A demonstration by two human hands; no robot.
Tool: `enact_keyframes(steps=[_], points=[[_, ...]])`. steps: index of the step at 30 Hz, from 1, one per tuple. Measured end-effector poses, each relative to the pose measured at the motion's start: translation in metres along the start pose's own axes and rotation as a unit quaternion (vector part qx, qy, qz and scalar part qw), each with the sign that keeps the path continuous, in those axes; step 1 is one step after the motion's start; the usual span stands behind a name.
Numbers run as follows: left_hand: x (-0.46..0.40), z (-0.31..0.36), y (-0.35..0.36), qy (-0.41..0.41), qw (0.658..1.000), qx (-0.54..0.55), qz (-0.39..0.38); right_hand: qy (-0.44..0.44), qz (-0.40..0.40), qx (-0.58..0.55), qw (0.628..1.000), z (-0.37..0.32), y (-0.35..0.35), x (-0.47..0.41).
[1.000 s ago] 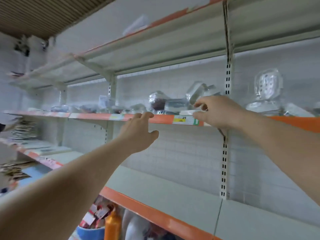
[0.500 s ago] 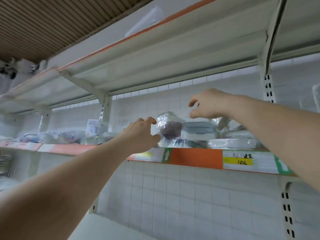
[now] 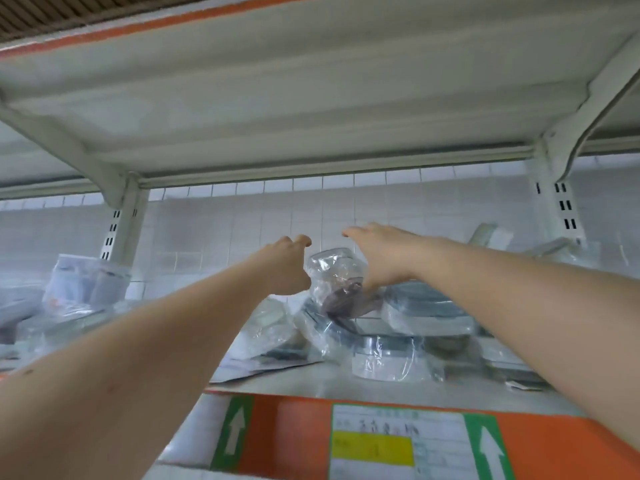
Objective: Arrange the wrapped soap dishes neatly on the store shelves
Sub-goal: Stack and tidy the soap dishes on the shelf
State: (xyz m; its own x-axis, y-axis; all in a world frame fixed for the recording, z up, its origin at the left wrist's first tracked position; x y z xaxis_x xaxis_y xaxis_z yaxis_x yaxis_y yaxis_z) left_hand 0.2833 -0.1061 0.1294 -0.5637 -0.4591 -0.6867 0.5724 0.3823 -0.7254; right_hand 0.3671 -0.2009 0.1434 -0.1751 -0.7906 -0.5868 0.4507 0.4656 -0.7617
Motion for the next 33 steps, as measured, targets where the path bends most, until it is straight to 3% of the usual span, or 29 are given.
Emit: enact_keyframes(steps=[4, 7, 10, 19, 24, 29, 33], points=[[-0.026, 0.009, 0.016, 0.075, 0.997, -0.002, -0.024, 0.023, -0.026, -0.053, 0.998, -0.004, 0.037, -0.02], [-0.037, 0.015, 0.031, 0.113, 0.992, -0.023, -0.049, 0.014, 0.011, -0.041, 0.999, -0.006, 0.049, -0.023], [-0.04, 0.012, 0.035, 0.119, 0.989, -0.075, -0.049, 0.013, 0.057, -0.003, 0.998, 0.0, 0.045, -0.018], [-0.026, 0.006, 0.033, 0.133, 0.987, -0.085, 0.007, -0.04, 0.059, 0.076, 0.995, -0.009, 0.03, 0.005], [-0.003, 0.009, 0.022, 0.152, 0.987, -0.048, 0.032, -0.071, 0.052, 0.03, 0.996, -0.015, 0.02, 0.023], [0.033, 0.008, -0.002, 0.195, 0.969, 0.103, 0.11, -0.07, 0.152, 0.003, 0.986, -0.017, -0.005, 0.056], [0.056, 0.008, -0.021, 0.215, 0.958, 0.104, 0.162, -0.08, 0.172, -0.019, 0.982, -0.028, -0.023, 0.083]])
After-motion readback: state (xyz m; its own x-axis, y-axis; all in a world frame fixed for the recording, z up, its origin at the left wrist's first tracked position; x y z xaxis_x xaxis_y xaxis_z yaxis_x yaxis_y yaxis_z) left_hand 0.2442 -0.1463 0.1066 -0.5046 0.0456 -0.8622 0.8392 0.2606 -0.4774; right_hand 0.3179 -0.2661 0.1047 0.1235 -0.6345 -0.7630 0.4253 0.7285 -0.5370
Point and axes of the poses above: each hand's wrist, its own x-axis away from the middle knuckle, its own y-axis out of the palm, z = x × y, the point moved 6 cm from there along -x, towards the middle knuckle
